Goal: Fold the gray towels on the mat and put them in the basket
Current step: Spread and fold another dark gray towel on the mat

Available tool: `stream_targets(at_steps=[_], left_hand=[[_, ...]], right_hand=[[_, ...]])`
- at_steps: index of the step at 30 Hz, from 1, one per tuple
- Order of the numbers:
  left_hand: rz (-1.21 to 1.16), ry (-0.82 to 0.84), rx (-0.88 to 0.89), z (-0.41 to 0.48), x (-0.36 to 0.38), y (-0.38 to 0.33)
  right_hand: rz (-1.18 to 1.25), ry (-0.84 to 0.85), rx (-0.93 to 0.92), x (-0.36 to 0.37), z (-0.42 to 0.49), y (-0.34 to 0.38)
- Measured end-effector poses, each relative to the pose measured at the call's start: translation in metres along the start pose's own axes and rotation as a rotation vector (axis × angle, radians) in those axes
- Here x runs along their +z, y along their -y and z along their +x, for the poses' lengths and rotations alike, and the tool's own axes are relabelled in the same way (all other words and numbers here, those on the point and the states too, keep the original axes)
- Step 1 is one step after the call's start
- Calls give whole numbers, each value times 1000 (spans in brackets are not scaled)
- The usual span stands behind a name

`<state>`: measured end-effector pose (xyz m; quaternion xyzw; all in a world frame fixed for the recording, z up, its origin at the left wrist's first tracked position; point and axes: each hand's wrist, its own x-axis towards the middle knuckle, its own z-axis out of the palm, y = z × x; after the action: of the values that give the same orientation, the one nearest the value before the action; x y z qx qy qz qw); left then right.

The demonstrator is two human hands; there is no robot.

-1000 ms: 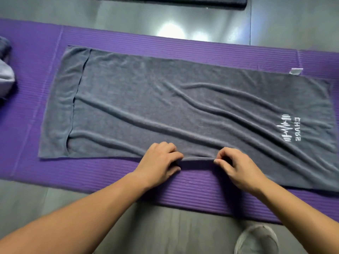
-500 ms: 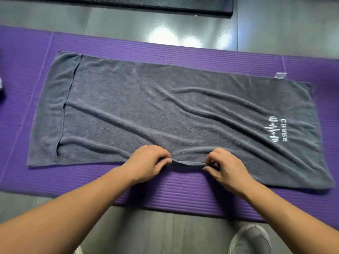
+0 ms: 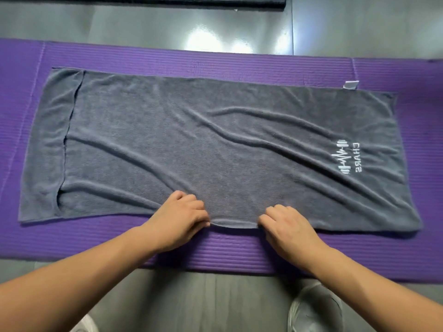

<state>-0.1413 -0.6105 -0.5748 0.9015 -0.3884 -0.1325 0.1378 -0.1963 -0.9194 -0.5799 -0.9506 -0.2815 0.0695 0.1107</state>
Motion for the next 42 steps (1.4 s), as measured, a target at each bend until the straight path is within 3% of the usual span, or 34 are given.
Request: stream_targets(at_steps=[5, 9, 14, 17, 20, 24, 28, 34, 38, 40, 42], left_hand=[[56, 6, 95, 4, -4, -6], [39, -17, 103, 19, -9, -12], [-13, -52, -6, 68, -8, -36], [-5, 70, -52, 97, 1, -60], [68, 218, -39, 117, 12, -86], [130, 261, -83, 126, 26, -105], [141, 266, -88, 136, 30, -117], [98, 214, 15, 163, 37, -136], [90, 228, -18, 172, 43, -146], [74, 242, -44, 173, 44, -148], [46, 240, -57, 174, 44, -150]], right_hand=[[12, 27, 1, -1, -30, -13], [179, 4, 80, -8, -45, -22], [357, -230, 704, -22, -62, -66], [331, -331, 1073, -27, -81, -97], [280, -288, 1406, -40, -101, -123], [309, -207, 1596, -57, -124, -150], [417, -216, 1629, -52, -143, -172], [703, -505, 1417, -51, -160, -182], [1139, -722, 1311, -69, -165, -178], [1433, -660, 1280, -74, -169, -175], [1544, -579, 1300, -71, -177, -175]])
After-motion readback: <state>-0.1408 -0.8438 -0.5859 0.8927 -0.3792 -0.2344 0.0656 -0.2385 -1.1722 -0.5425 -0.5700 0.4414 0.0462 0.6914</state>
